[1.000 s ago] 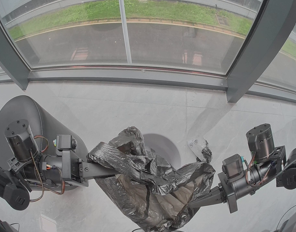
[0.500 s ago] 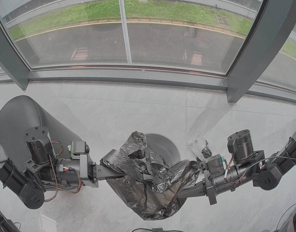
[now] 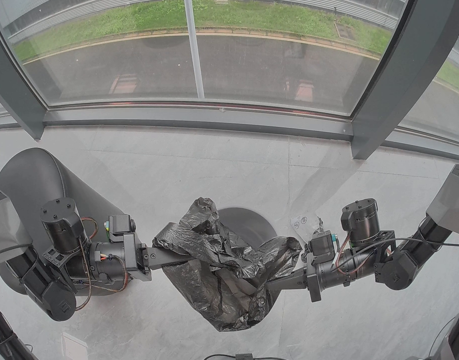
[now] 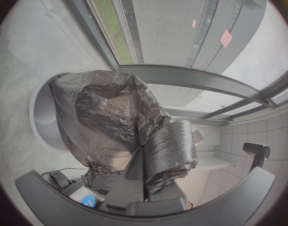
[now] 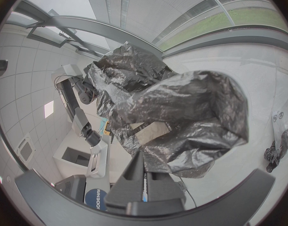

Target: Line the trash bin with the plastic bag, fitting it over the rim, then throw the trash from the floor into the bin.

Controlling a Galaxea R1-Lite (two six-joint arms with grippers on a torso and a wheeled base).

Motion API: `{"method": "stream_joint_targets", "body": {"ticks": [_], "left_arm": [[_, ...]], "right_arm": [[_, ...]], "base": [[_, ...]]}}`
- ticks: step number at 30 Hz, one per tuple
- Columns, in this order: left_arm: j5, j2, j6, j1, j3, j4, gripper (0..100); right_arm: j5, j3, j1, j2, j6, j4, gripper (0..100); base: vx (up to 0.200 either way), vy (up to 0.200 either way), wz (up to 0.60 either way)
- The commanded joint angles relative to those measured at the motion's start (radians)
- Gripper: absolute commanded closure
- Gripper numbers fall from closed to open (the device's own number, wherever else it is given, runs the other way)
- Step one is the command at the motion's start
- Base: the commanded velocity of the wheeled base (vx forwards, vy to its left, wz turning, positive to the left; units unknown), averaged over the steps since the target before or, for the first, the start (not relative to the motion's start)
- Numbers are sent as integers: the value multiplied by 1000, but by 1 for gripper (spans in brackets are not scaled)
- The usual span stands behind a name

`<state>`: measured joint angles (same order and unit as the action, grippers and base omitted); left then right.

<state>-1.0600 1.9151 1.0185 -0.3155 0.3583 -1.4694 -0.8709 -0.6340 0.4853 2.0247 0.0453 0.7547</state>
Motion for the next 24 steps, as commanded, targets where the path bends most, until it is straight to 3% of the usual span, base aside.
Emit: {"method": "stream_joint_targets", "body": {"ticks": [1, 12, 24], "left_arm": [[0, 33, 2, 10, -1, -34, 100], [5, 35, 9, 24, 2, -78, 100], [6, 59, 8, 42, 21, -78, 100]], "right_arm": [[7, -65, -5, 48, 34, 9, 100], [13, -171, 2, 103, 51, 8, 100], [62, -254, 4, 172, 51, 9, 100]], "base": [[0, 0, 0], [0, 0, 0], [0, 0, 0]]}}
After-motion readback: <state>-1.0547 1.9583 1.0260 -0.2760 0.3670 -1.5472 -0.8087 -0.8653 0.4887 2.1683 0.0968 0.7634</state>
